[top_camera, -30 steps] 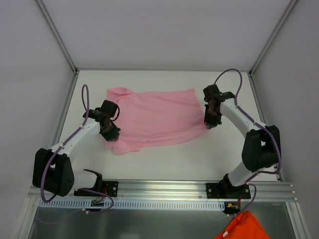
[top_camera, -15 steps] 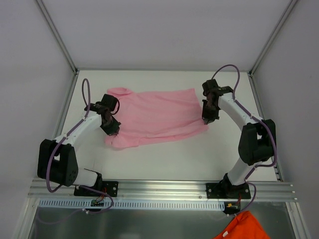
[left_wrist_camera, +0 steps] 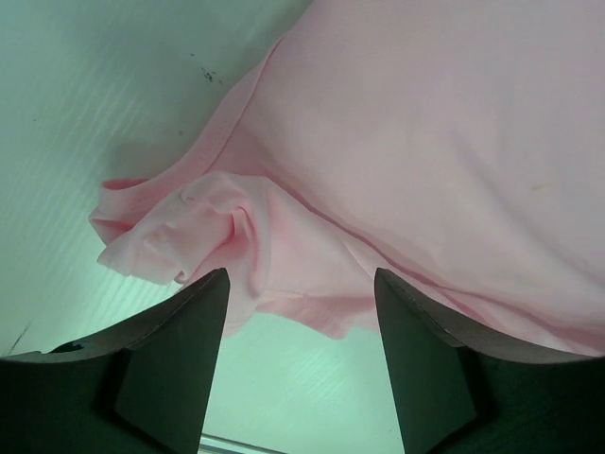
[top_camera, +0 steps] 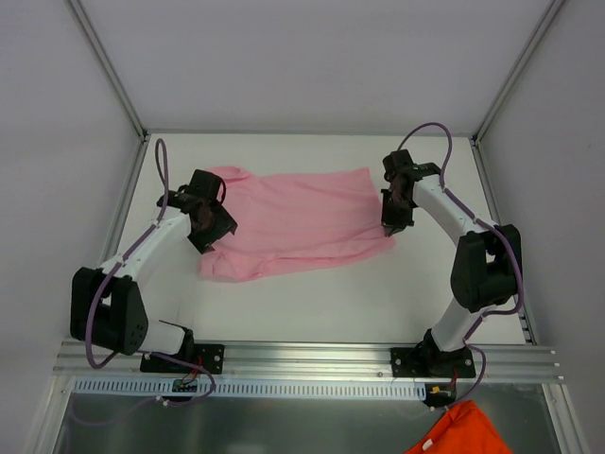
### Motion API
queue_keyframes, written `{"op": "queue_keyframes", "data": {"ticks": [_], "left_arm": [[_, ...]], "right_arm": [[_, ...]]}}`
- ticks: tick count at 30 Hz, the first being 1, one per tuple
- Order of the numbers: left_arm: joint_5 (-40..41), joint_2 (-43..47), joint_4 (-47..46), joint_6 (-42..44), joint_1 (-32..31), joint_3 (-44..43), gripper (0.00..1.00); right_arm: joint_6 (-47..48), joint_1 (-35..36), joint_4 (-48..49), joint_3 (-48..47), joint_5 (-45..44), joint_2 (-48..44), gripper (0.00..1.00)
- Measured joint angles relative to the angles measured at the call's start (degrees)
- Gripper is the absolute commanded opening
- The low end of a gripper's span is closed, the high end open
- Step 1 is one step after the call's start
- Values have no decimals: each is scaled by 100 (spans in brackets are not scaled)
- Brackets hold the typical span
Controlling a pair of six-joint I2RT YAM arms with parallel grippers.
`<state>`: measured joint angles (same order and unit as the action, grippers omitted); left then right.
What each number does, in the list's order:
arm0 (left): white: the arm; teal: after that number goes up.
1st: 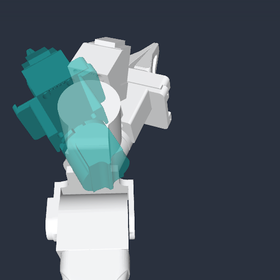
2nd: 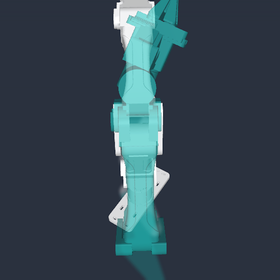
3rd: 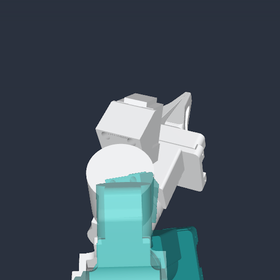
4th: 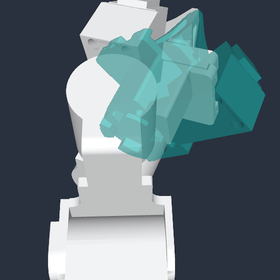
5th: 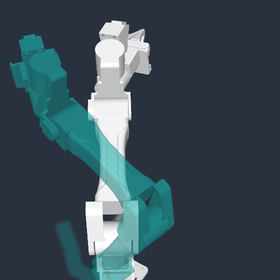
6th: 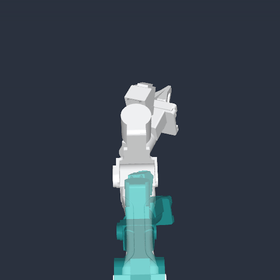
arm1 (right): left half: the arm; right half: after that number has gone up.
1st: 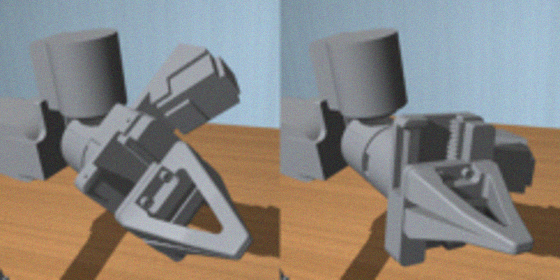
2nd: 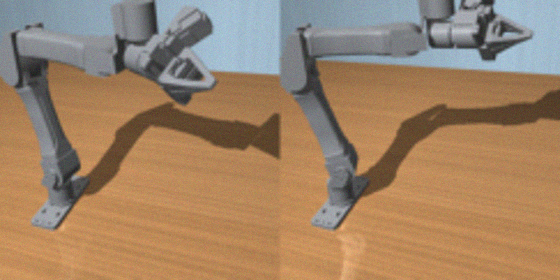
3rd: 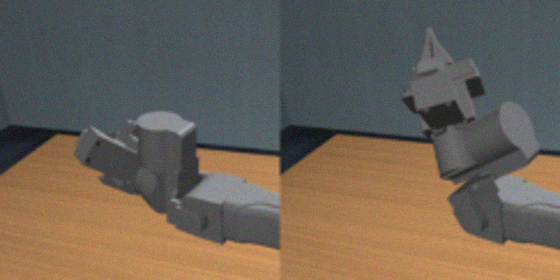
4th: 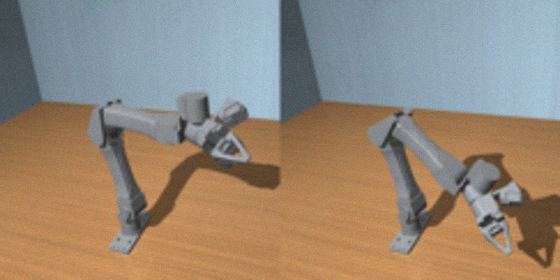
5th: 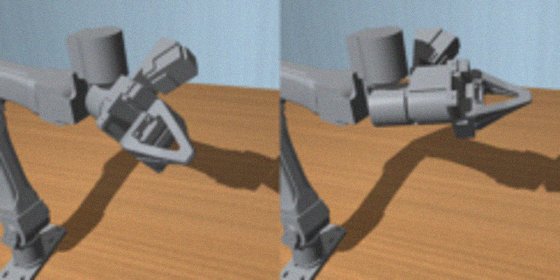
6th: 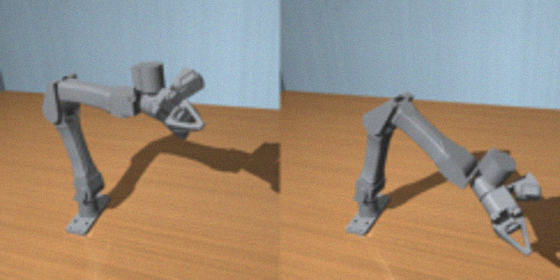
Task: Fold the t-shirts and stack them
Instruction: Fold the flattened tshirt in 1/3 of the way
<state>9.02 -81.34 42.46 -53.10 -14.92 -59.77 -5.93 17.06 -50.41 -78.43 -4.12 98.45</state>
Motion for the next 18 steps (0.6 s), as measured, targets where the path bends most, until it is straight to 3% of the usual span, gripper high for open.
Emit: {"op": "queue_keyframes", "data": {"ticks": [10, 18], "left_arm": [[-181, 1622, 341, -39, -48, 470, 57], [-433, 1665, 411, -153, -50, 1425, 51]], "right_arm": [[4, 0, 4, 0, 94, 157, 1], [26, 2, -22, -205, 138, 269, 1]]}}
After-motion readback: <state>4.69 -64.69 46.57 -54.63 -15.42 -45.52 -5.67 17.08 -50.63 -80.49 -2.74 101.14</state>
